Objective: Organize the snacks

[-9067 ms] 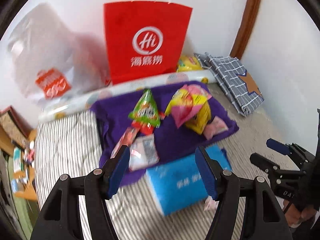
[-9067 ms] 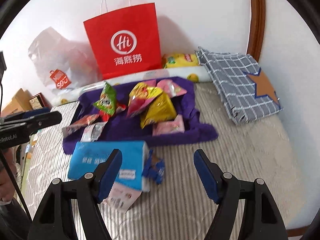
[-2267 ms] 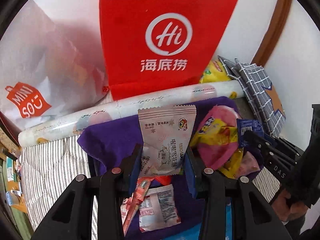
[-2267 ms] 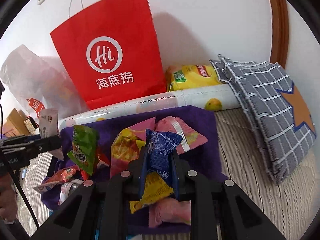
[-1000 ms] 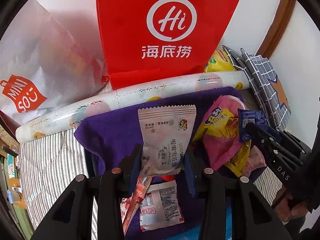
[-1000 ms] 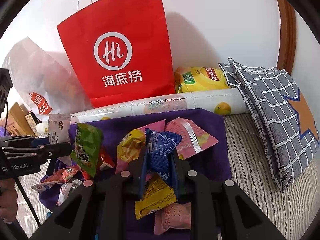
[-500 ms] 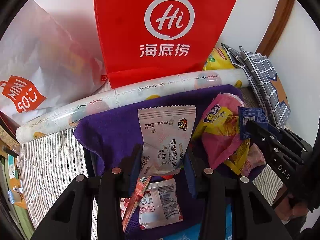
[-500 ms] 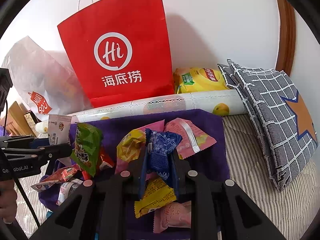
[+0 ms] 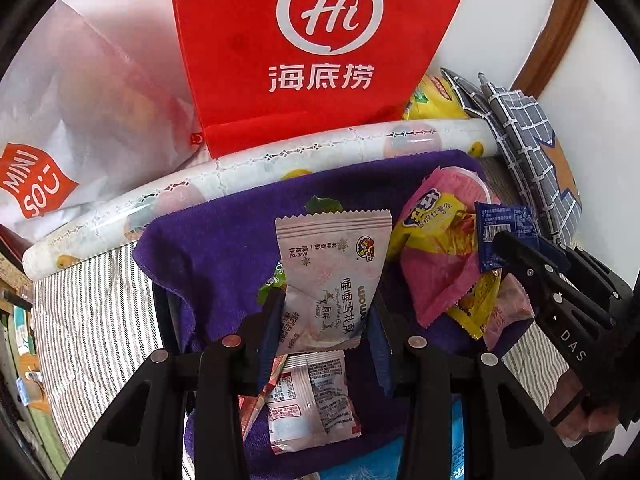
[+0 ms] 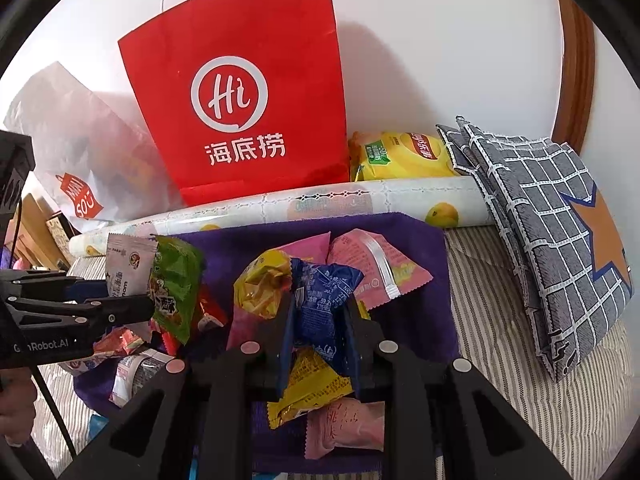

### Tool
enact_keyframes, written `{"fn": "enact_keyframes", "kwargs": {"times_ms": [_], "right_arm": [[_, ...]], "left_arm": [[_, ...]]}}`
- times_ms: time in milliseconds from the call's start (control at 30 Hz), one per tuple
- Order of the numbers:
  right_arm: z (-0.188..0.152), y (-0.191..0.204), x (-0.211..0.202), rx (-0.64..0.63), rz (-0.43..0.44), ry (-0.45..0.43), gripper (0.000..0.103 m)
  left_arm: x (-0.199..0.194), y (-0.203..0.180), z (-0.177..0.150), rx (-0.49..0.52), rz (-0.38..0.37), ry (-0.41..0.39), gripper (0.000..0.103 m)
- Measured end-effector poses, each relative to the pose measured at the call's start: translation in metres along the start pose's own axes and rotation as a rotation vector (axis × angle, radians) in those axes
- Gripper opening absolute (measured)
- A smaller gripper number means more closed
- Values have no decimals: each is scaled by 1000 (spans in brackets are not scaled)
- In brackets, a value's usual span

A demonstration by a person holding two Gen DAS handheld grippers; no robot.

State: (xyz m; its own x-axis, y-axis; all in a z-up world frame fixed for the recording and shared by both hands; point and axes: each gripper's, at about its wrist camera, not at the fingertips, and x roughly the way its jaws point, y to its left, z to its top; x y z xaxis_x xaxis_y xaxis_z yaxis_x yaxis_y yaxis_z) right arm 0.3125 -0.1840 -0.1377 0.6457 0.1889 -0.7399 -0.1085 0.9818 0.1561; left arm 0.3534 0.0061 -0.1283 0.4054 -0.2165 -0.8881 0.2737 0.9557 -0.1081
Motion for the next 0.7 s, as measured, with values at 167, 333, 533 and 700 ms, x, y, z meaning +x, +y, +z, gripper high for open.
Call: {"fn": "enact_keyframes", "kwargs": {"times_ms": [167, 333, 533, 700], "right_arm": [[-2, 0, -2, -6, 1, 13, 31], [-2, -1, -13, -15, -15, 1, 48], [-1, -2, -48, -8, -17, -33, 55], [-5, -2, -83, 5, -33, -50, 60]], "left_arm": [[3, -3, 0, 3, 7, 13, 40], [4, -9, -1, 19, 19, 26, 50], [-15, -23, -4, 40, 44, -10, 61], [-39, -36, -9, 56, 57, -57, 65]]}}
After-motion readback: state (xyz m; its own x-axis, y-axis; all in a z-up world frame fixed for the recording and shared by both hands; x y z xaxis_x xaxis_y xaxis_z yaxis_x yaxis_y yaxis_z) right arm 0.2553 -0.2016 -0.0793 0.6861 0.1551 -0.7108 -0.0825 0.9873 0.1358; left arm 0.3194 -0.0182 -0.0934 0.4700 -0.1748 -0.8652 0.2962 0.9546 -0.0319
